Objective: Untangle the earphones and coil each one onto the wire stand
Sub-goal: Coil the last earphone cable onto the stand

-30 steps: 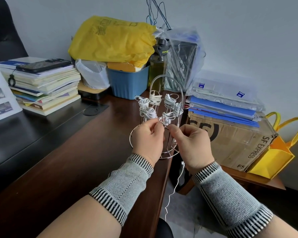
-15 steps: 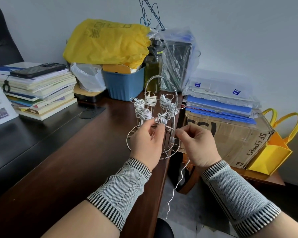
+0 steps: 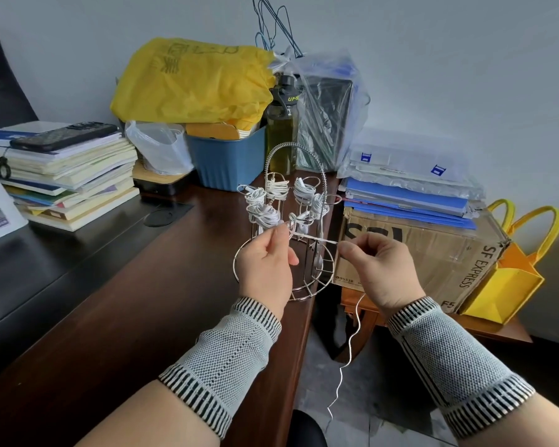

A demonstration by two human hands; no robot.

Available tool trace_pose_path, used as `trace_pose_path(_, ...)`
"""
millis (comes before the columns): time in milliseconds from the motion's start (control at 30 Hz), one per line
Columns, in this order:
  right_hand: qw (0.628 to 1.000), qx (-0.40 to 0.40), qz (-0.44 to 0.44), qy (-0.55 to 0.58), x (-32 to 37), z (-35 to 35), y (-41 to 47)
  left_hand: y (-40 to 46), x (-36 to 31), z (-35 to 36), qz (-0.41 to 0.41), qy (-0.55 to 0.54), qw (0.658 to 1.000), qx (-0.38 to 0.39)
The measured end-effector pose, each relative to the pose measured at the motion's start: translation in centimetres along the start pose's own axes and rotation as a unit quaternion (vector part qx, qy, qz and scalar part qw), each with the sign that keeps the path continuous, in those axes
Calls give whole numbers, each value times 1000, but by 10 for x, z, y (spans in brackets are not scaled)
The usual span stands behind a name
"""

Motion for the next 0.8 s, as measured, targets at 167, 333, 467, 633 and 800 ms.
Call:
trace_pose_path(167, 1000, 2, 3, 26, -3, 2, -1, 1, 2, 6, -151, -185, 971, -17)
trace_pose_path(333, 999, 13, -7, 47, -1, 6, 1, -1, 2, 11, -194, -208, 959, -18)
trace_pose_path(467, 999, 15, -19, 36, 1, 6, 1, -2, 3, 11, -161, -191, 968, -33)
trace_pose_path(633, 999, 12, -6, 40, -1, 5, 3, -1, 3, 8, -53, -70, 996, -13)
trace_pose_path(800, 999, -16, 14, 35, -3, 3, 6, -3, -1, 8, 56, 53, 996, 41)
Point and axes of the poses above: each hand's wrist, its own y-axis towards the middle knuckle, its own z-axis out of the palm, x = y × z, the point moved 3 cm from there along y, towards the middle knuckle, and after that the axes turned 14 degrees about z, right-handed, at the moved point
